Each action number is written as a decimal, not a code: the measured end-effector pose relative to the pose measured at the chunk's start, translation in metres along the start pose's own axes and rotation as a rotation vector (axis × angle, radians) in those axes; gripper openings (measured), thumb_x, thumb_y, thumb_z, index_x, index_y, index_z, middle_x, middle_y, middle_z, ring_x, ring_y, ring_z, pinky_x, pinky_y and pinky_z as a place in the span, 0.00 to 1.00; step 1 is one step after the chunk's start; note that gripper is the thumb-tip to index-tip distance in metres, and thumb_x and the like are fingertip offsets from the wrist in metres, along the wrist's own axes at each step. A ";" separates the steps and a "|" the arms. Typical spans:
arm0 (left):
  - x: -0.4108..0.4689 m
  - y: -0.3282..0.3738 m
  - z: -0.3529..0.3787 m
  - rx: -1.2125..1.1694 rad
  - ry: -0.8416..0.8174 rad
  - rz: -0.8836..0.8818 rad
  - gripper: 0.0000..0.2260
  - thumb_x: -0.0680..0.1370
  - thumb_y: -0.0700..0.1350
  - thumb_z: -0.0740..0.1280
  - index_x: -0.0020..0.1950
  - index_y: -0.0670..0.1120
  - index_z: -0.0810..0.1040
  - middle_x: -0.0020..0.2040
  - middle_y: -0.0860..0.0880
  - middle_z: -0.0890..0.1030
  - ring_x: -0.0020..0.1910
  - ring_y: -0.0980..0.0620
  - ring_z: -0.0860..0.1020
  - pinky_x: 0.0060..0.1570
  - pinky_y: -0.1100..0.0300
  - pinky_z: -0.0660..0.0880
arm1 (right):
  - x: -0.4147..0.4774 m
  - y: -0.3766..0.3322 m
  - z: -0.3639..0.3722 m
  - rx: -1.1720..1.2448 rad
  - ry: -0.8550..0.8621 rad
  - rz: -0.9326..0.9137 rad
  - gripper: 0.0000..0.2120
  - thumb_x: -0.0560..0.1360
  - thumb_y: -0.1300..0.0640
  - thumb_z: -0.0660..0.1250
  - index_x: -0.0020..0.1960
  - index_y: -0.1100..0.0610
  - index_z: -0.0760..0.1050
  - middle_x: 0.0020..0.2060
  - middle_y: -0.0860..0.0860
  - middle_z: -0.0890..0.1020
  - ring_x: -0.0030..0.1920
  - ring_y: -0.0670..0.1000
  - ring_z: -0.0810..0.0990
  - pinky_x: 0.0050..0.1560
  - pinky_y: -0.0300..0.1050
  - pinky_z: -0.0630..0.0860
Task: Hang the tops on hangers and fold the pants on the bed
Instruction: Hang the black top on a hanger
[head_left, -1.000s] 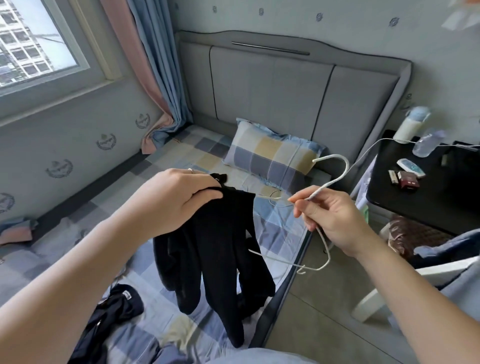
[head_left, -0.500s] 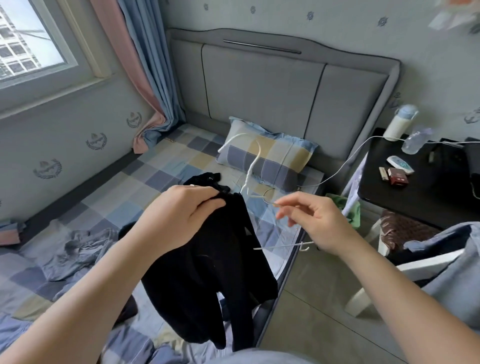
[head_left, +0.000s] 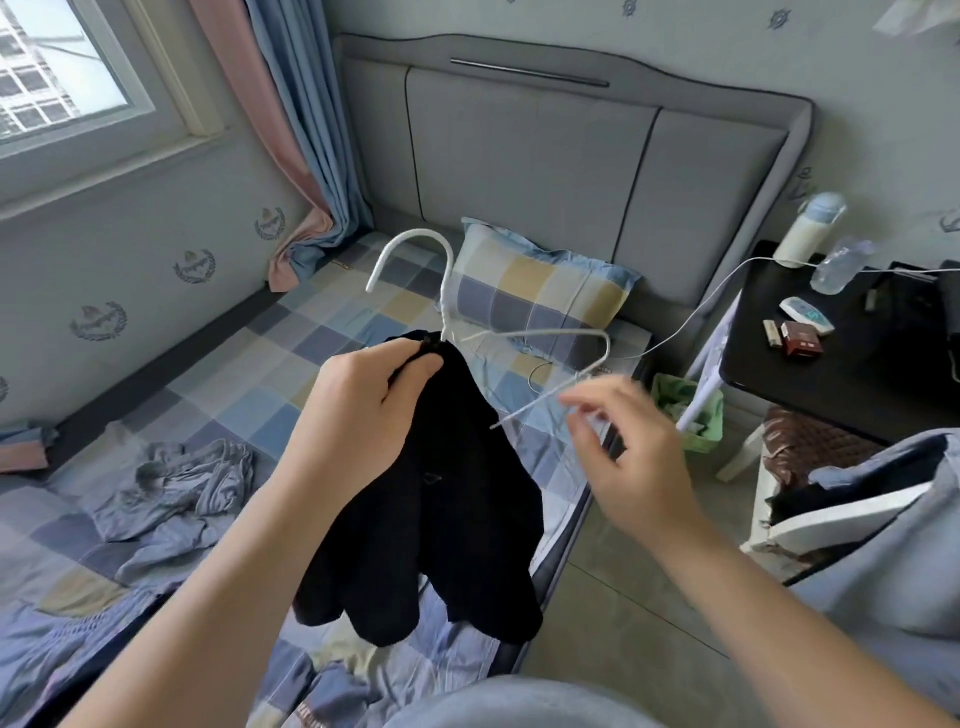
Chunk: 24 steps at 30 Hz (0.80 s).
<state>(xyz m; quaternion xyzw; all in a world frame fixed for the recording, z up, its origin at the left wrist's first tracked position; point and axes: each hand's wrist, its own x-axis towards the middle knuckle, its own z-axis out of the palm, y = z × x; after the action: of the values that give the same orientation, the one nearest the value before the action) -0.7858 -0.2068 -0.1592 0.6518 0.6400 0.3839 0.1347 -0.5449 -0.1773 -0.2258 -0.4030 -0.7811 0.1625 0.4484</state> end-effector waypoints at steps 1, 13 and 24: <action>-0.001 0.002 0.002 -0.037 0.044 -0.019 0.08 0.82 0.45 0.65 0.48 0.45 0.83 0.36 0.54 0.81 0.37 0.57 0.77 0.36 0.67 0.71 | -0.006 -0.004 0.008 0.082 -0.099 0.053 0.10 0.79 0.58 0.66 0.59 0.56 0.79 0.53 0.46 0.81 0.55 0.43 0.79 0.57 0.42 0.76; -0.011 0.005 0.030 -0.230 0.062 -0.185 0.14 0.82 0.45 0.65 0.40 0.38 0.75 0.34 0.42 0.74 0.31 0.49 0.69 0.33 0.57 0.66 | 0.008 -0.007 0.065 0.362 -0.421 0.464 0.15 0.78 0.53 0.70 0.64 0.45 0.74 0.46 0.47 0.79 0.51 0.45 0.78 0.56 0.41 0.75; -0.013 -0.008 0.033 -0.207 -0.009 -0.215 0.15 0.82 0.47 0.65 0.42 0.37 0.76 0.33 0.40 0.73 0.27 0.56 0.64 0.29 0.62 0.61 | -0.003 0.005 0.056 0.617 -0.523 0.446 0.14 0.72 0.64 0.69 0.37 0.55 0.64 0.32 0.50 0.68 0.34 0.47 0.68 0.39 0.37 0.67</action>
<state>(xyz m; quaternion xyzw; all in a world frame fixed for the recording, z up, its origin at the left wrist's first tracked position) -0.7680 -0.2076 -0.1912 0.5638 0.6625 0.4283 0.2444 -0.5883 -0.1701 -0.2609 -0.3544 -0.6772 0.5763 0.2894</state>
